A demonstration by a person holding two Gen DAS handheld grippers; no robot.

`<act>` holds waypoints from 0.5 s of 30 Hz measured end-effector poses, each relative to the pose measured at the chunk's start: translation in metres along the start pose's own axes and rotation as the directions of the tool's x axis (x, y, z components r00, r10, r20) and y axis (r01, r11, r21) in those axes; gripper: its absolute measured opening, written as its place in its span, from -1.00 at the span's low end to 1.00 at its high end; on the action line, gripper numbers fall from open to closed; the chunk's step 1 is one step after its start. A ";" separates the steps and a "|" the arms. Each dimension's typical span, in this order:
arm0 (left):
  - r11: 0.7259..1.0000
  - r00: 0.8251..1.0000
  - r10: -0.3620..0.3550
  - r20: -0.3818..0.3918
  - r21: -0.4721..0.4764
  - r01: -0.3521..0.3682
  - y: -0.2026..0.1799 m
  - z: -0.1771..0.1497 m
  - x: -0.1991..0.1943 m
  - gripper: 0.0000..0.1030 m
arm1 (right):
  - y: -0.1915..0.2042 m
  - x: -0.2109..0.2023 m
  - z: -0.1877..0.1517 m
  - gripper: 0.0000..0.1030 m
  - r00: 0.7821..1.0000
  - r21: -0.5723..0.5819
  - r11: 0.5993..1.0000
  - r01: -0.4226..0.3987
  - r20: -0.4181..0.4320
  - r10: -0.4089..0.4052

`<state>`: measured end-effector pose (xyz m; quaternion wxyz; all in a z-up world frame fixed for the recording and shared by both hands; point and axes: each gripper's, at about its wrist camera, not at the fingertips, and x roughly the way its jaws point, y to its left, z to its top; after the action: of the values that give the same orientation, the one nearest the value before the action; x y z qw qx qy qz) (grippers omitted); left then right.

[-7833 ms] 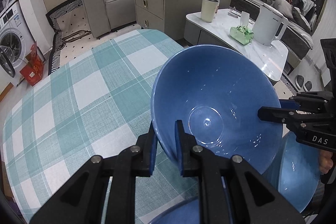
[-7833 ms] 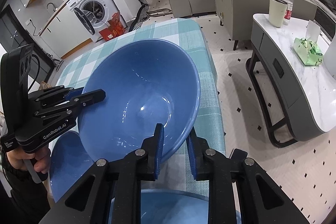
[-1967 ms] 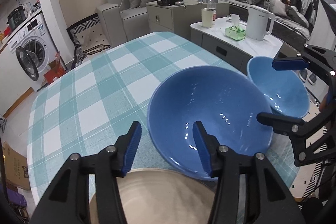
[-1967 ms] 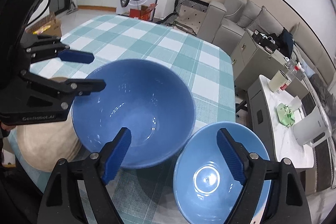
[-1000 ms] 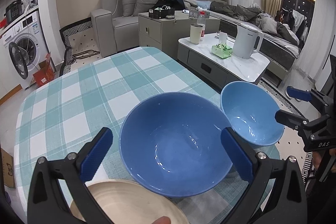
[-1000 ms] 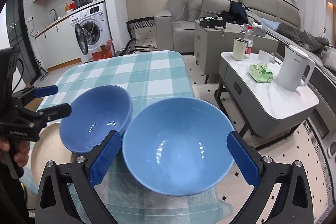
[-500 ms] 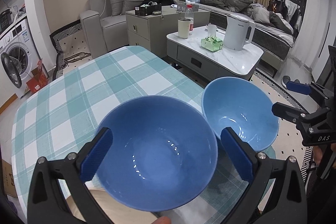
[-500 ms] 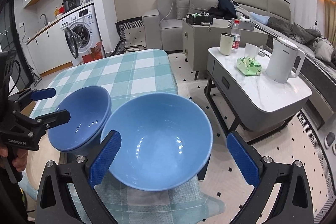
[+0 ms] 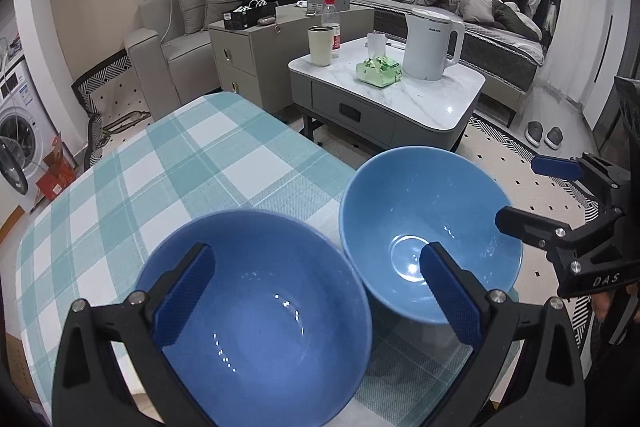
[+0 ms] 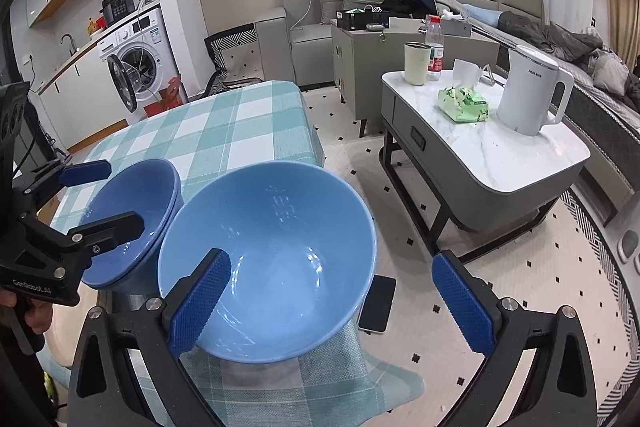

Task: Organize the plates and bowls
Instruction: 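Move both grippers to opposite rim sides of the light blue bowl and close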

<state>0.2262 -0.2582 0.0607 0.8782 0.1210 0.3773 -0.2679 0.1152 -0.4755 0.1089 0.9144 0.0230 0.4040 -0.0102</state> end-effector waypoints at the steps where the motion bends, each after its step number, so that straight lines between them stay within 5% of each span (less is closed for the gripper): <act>1: 1.000 1.000 0.001 -0.001 0.004 -0.001 -0.001 0.002 0.002 0.99 | 0.000 0.000 0.000 0.99 1.000 0.002 1.000 -0.001 -0.001 0.001; 6: 1.000 1.000 -0.003 -0.017 0.028 0.003 -0.009 0.009 0.014 0.88 | -0.005 0.005 -0.001 0.99 1.000 0.010 1.000 -0.003 -0.010 0.003; 15: 0.997 0.998 -0.012 -0.058 0.071 0.016 -0.022 0.014 0.034 0.29 | -0.010 0.015 -0.005 0.99 0.997 0.028 0.998 -0.055 -0.045 0.056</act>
<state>0.2415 -0.2955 0.0452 0.8603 0.1573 0.3934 -0.2837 0.1214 -0.4849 0.0944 0.9044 0.0466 0.4239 0.0103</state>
